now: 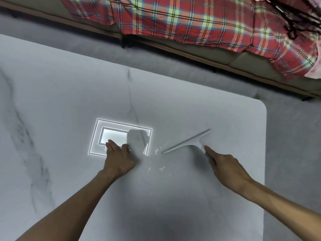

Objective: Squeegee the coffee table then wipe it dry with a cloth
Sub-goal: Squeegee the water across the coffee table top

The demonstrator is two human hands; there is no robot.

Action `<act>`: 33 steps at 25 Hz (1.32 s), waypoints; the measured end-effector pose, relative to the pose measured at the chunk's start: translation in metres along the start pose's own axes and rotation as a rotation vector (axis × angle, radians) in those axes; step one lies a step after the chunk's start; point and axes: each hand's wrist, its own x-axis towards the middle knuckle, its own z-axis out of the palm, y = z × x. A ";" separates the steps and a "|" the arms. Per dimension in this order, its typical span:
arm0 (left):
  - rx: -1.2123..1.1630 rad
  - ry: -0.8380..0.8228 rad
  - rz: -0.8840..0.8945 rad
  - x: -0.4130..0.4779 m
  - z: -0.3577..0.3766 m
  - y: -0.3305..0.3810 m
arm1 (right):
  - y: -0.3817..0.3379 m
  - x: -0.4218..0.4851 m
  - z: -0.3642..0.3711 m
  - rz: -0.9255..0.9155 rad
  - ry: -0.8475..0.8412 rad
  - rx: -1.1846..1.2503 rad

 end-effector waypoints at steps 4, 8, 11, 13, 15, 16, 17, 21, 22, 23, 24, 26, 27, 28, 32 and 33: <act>0.073 0.130 0.014 0.008 0.019 -0.003 | 0.004 0.060 -0.049 -0.068 0.243 -0.053; 0.018 0.242 0.032 -0.014 0.012 0.022 | -0.002 0.148 -0.072 0.001 0.321 0.132; -0.074 0.256 0.160 -0.008 0.022 0.049 | 0.010 0.130 -0.043 -0.036 0.296 0.124; -0.153 0.237 0.120 -0.002 0.037 0.069 | 0.028 0.085 -0.018 -0.067 0.254 0.137; -0.040 0.284 0.183 0.005 0.047 0.091 | 0.051 0.036 -0.001 -0.049 0.140 0.162; -0.007 0.257 0.203 0.007 0.051 0.101 | 0.060 0.012 0.003 -0.032 0.053 0.166; 0.045 0.261 0.237 0.011 0.053 0.107 | 0.068 -0.006 0.005 -0.015 -0.026 0.174; 0.103 0.246 0.244 0.025 0.050 0.130 | 0.101 0.010 -0.025 0.018 0.060 0.193; 0.110 0.243 0.261 0.031 0.052 0.133 | 0.110 0.033 -0.038 0.004 0.172 0.186; 0.102 0.247 0.277 0.035 0.053 0.137 | 0.117 0.060 -0.053 0.002 0.272 0.187; 0.087 0.231 0.271 0.038 0.055 0.141 | 0.120 0.086 -0.067 0.025 0.341 0.211; 0.074 0.188 0.208 0.042 0.057 0.148 | 0.120 0.126 -0.088 0.104 0.367 0.291; 0.061 0.163 0.161 0.045 0.059 0.151 | 0.121 0.138 -0.089 0.143 0.344 0.320; 0.057 0.156 0.132 0.051 0.061 0.153 | 0.120 0.143 -0.085 0.162 0.321 0.337; 0.096 0.130 0.116 0.060 0.060 0.159 | 0.121 0.097 -0.033 0.124 0.236 0.243; 0.133 0.115 0.103 0.058 0.059 0.162 | 0.121 0.074 -0.022 0.119 0.191 0.257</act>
